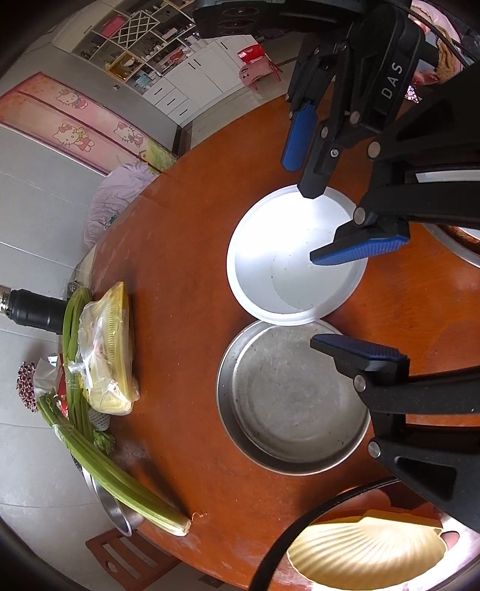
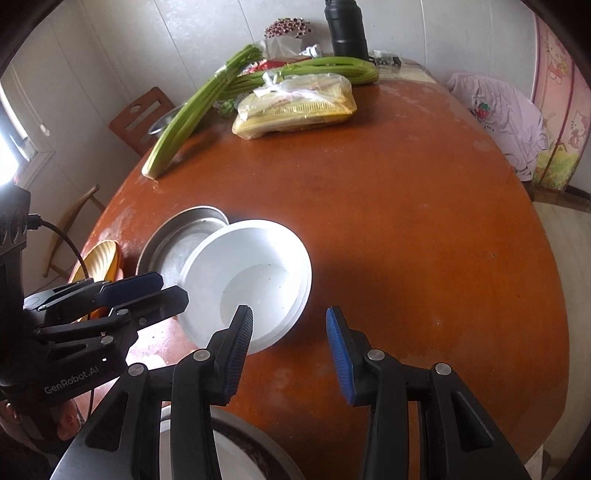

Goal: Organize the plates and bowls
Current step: 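Move both grippers to the rim of the second white labeled bowl, then close the left gripper on the second white bowl rim while the right gripper grips it too, then lift the second white bowl with both grippers and carry it over the stacked bowls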

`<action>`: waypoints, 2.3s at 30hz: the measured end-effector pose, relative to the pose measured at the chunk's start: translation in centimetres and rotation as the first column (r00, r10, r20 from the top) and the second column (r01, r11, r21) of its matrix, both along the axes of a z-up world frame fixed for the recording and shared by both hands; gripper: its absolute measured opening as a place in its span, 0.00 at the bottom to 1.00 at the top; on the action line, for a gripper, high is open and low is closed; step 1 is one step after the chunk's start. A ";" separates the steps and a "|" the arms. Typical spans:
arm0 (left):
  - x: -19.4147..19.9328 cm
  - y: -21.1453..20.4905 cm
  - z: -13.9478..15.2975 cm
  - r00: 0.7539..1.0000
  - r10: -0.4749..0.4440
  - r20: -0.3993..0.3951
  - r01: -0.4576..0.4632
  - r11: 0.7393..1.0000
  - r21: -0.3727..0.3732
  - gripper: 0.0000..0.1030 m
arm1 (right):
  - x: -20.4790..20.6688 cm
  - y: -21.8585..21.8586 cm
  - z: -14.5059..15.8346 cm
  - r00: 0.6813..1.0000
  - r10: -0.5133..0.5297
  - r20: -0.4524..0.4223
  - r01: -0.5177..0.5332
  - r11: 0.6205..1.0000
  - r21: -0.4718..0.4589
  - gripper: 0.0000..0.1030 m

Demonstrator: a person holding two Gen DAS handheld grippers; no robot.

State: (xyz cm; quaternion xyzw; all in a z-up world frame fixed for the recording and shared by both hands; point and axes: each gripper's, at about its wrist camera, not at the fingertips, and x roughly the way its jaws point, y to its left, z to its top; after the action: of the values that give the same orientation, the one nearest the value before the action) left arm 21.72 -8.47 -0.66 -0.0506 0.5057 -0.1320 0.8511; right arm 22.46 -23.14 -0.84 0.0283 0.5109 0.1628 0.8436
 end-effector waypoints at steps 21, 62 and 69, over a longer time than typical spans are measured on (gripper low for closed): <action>2.1 -1.1 -2.2 0.999 -0.020 -0.050 0.020 1.000 0.000 0.35 | 1.4 1.0 -1.6 0.999 0.024 -0.021 -0.025 0.998 -0.056 0.37; -3.8 -1.0 3.3 0.996 -0.049 0.073 0.051 0.999 -0.020 0.25 | -4.1 1.6 3.5 0.993 0.046 0.111 -0.044 0.999 -0.027 0.33; -6.7 -1.0 4.2 0.993 -0.058 0.107 0.061 0.998 -0.021 0.25 | -6.8 1.5 4.3 0.989 0.043 0.142 -0.040 0.999 -0.022 0.33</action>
State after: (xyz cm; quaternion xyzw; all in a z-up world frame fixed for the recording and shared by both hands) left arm 15.02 -9.45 3.53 -0.0385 0.4591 -0.1659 0.8719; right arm 15.69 -21.66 3.51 -0.0022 0.4514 0.1771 0.8746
